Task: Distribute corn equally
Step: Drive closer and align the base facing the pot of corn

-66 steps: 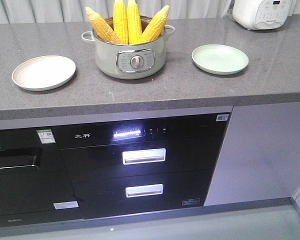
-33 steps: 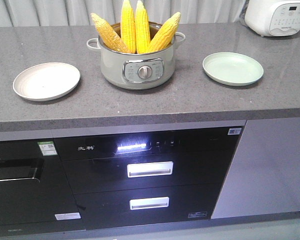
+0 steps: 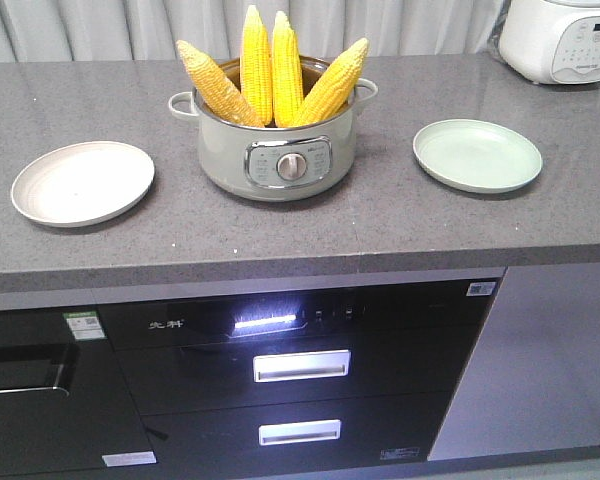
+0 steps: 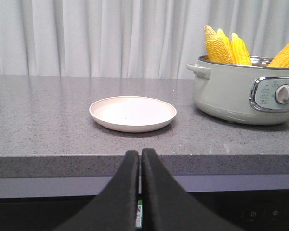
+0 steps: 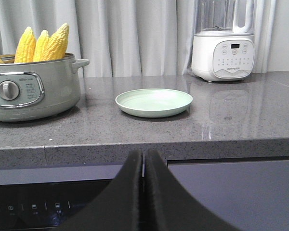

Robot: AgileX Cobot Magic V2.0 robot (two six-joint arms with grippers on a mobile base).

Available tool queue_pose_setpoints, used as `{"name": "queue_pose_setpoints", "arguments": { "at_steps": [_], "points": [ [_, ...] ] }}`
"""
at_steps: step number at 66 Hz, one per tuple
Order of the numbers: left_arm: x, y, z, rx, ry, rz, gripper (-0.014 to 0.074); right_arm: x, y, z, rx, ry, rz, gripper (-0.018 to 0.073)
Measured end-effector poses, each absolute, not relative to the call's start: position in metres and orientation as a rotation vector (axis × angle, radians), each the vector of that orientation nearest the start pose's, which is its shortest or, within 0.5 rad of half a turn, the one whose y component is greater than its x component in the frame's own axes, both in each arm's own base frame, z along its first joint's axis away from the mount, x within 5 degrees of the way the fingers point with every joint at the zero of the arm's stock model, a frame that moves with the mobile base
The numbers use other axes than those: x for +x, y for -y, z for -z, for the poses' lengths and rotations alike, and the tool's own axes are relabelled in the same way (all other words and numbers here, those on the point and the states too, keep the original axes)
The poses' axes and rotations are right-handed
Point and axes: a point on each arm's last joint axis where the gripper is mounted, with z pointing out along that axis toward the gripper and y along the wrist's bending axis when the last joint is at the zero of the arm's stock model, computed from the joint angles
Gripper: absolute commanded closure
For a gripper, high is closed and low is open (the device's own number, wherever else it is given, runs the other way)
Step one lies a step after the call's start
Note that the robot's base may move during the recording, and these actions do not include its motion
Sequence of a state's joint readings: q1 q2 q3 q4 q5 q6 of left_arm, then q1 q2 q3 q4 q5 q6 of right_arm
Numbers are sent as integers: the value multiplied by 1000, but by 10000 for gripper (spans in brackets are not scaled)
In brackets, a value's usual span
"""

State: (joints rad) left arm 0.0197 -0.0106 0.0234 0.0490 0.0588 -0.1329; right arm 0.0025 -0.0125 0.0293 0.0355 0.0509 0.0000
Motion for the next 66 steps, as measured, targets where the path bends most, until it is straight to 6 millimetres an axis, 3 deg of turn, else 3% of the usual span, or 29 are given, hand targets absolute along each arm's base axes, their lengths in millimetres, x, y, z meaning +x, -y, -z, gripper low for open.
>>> {"name": "queue_pose_setpoints", "arguments": {
  "at_steps": [66],
  "points": [
    [57,-1,-201,-83,-1553,49,603,57,0,-199,24,-1551,-31,561]
  ]
}}
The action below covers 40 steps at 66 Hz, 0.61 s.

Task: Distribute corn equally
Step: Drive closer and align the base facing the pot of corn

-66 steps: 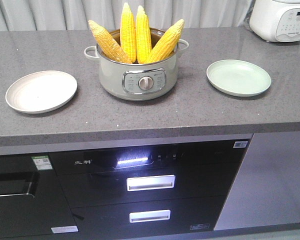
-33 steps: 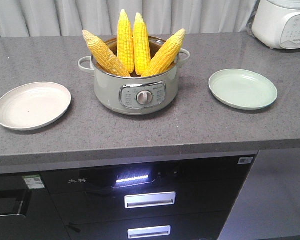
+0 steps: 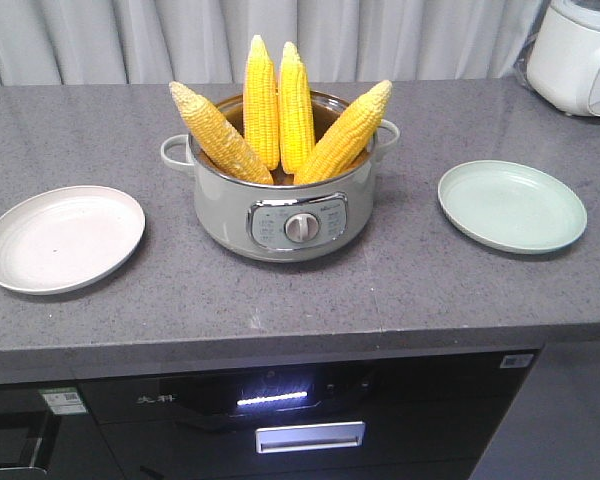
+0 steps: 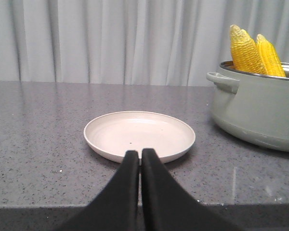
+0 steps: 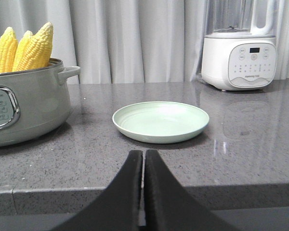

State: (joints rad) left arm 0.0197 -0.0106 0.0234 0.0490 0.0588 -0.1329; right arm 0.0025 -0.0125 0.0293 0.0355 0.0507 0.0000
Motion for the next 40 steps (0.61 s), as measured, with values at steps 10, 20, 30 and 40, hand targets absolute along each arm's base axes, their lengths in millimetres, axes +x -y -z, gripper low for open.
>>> {"name": "queue_pose_setpoints", "arguments": {
  "at_steps": [10,20,30,40],
  "points": [
    [57,-1,-201,-83,-1553,49,603,57,0,-199,24,-1551,-31,561],
    [57,-1,-201,-83,-1553,49,603,57,0,-199,24,-1551,-31,561],
    [57,-1,-201,-83,-1553,49,603,57,0,-199,24,-1551,-31,561],
    [57,-1,-201,-83,-1553,49,603,57,0,-199,24,-1551,-31,561]
  ]
}}
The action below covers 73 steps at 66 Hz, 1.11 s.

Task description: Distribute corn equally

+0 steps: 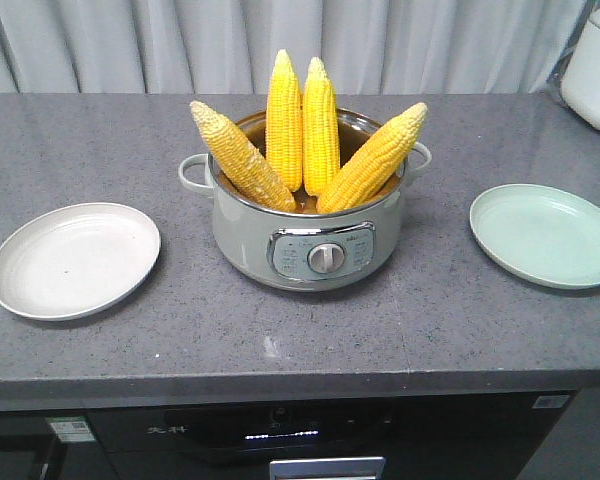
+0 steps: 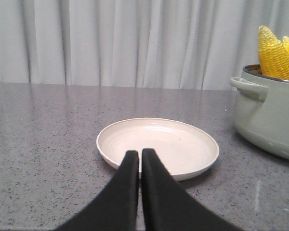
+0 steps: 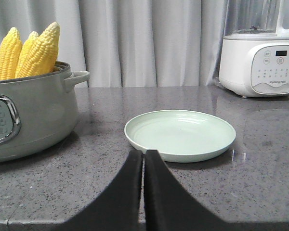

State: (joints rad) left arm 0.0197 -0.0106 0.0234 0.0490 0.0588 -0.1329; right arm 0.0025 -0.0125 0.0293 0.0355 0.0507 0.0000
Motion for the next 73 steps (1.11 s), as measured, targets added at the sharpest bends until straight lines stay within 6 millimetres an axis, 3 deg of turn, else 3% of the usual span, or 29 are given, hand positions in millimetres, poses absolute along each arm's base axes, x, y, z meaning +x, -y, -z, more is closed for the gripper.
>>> {"name": "queue_pose_setpoints", "arguments": {
  "at_steps": [73],
  "points": [
    [57,-1,-201,-83,-1553,49,603,57,0,-199,24,-1551,-31,561]
  ]
}}
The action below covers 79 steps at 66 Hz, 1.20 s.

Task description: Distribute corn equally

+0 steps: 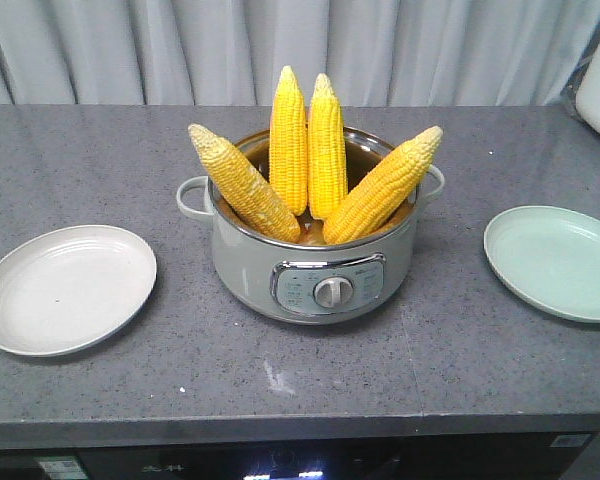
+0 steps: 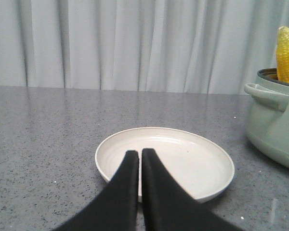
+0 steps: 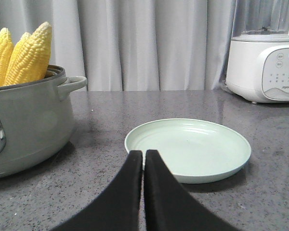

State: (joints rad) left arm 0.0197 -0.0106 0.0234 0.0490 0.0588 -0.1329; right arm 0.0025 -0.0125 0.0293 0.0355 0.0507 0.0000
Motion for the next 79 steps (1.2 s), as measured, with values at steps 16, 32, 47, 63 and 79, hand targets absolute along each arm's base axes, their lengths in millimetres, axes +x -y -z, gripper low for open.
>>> {"name": "queue_pose_setpoints", "arguments": {
  "at_steps": [16,32,47,63,79],
  "points": [
    [57,-1,-201,-83,-1553,49,603,57,0,-199,24,-1551,-31,561],
    [57,-1,-201,-83,-1553,49,603,57,0,-199,24,-1551,-31,561],
    [57,-1,-201,-83,-1553,49,603,57,0,-199,24,-1551,-31,561],
    [57,-1,-201,-83,-1553,49,603,57,0,-199,24,-1551,-31,561],
    [57,-1,-201,-83,-1553,49,603,57,0,-199,24,-1551,-31,561]
  ]
}}
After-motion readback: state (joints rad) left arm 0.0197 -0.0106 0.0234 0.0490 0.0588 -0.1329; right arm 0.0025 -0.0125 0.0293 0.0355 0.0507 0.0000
